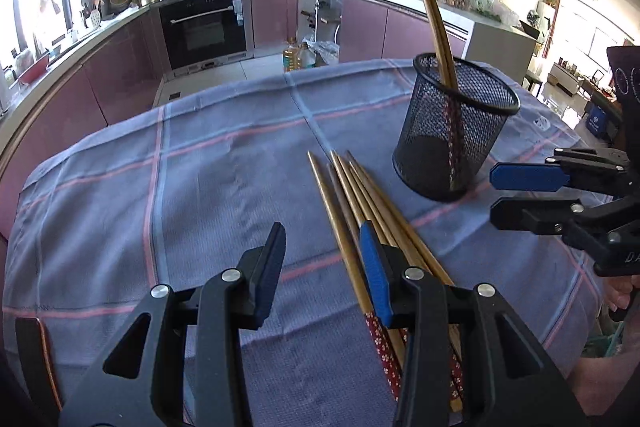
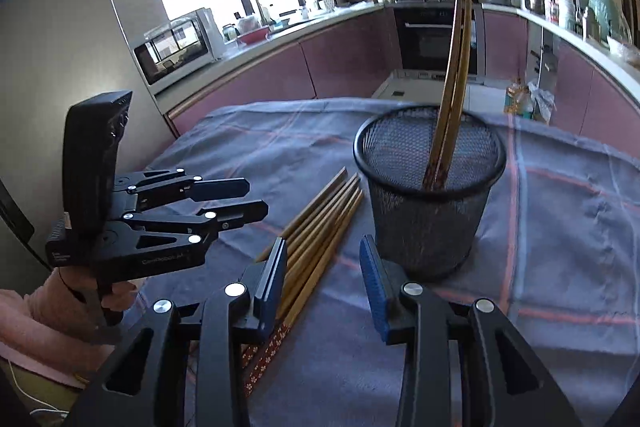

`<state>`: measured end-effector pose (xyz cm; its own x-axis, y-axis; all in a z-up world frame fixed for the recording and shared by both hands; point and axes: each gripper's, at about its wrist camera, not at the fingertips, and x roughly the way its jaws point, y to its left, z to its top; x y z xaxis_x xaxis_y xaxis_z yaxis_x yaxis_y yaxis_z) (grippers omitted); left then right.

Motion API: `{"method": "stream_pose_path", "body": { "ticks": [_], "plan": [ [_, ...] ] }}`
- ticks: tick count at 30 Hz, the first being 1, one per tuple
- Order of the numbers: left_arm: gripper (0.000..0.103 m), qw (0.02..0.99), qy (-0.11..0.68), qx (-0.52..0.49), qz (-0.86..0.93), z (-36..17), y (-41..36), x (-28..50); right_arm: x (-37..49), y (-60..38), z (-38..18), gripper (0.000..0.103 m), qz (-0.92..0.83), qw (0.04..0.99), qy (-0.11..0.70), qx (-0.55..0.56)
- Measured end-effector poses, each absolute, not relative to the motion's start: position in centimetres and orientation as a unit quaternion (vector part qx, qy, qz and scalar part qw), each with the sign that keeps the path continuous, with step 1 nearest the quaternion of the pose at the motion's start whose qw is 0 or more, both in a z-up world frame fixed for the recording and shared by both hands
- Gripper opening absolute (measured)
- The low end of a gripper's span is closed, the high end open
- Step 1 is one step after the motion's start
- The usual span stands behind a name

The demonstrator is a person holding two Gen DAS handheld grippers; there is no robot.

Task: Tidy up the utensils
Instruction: 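Move the open left tool back to the chopstick pile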

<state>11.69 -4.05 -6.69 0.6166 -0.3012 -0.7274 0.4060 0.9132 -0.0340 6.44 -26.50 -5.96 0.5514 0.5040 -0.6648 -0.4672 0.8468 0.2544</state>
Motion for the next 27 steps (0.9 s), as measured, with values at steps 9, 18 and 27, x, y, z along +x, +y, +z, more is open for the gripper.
{"method": "stream_pose_path", "body": {
  "ticks": [9,18,27],
  "plan": [
    [0.037,0.884,0.416,0.069,-0.2,-10.1,-4.3,12.0,7.0,-23.8,-8.4,0.034,0.274,0.867,0.416,0.025],
    [0.034,0.881,0.421,0.069,-0.205,-10.4,-4.4,11.7,7.2,-24.2,-8.5,0.03,0.251,0.872,0.421,0.02],
    [0.032,0.875,0.433,0.082,-0.2,-10.9,-5.0,12.9,7.8,-25.0,-9.1,0.025,0.224,0.875,0.43,0.02]
  ]
}}
